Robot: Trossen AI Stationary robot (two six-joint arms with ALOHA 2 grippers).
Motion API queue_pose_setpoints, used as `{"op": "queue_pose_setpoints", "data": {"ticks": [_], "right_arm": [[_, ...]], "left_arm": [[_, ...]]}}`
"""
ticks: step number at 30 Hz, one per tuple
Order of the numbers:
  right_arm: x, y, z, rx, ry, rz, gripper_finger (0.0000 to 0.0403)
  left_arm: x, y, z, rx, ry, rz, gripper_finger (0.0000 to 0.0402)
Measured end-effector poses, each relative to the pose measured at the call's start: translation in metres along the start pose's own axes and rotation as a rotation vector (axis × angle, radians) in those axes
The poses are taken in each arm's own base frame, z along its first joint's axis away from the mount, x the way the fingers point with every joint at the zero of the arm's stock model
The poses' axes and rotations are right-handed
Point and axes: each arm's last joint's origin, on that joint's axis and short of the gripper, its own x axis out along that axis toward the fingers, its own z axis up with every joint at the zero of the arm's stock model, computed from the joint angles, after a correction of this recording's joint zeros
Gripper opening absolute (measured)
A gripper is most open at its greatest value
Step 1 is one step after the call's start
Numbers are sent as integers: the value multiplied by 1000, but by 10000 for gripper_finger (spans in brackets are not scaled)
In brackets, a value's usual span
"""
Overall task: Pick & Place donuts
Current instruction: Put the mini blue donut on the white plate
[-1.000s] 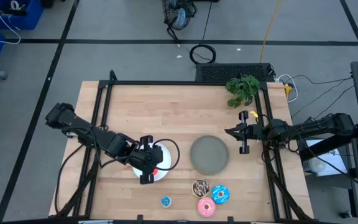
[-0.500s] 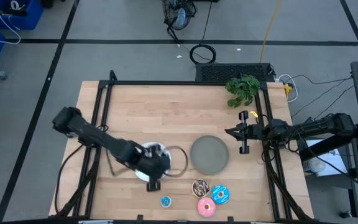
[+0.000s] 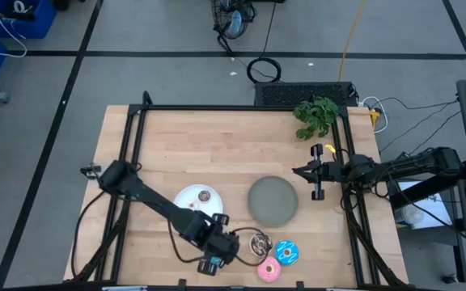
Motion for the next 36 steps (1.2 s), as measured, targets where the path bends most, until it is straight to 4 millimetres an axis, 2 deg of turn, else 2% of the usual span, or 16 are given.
{"op": "queue_pose_setpoints", "data": {"ticks": [4, 9, 13, 18, 29, 36], "right_arm": [[0, 0, 0, -7, -4, 0, 0], [0, 0, 1, -19, -13, -2, 0], [0, 0, 2, -29, -20, -4, 0], [0, 0, 3, -29, -27, -5, 0], [0, 0, 2, -33, -25, -5, 0], [0, 0, 2, -33, -25, -4, 0]], "left_arm": [[0, -8, 3, 37, -24, 4, 44], [1, -12, 3, 21, -33, 11, 41], [11, -13, 3, 19, -39, 54, 45], [35, -19, 1, 42, -2, 40, 79], [45, -21, -3, 66, 38, 11, 173], [66, -15, -18, 26, 97, -21, 184]]}}
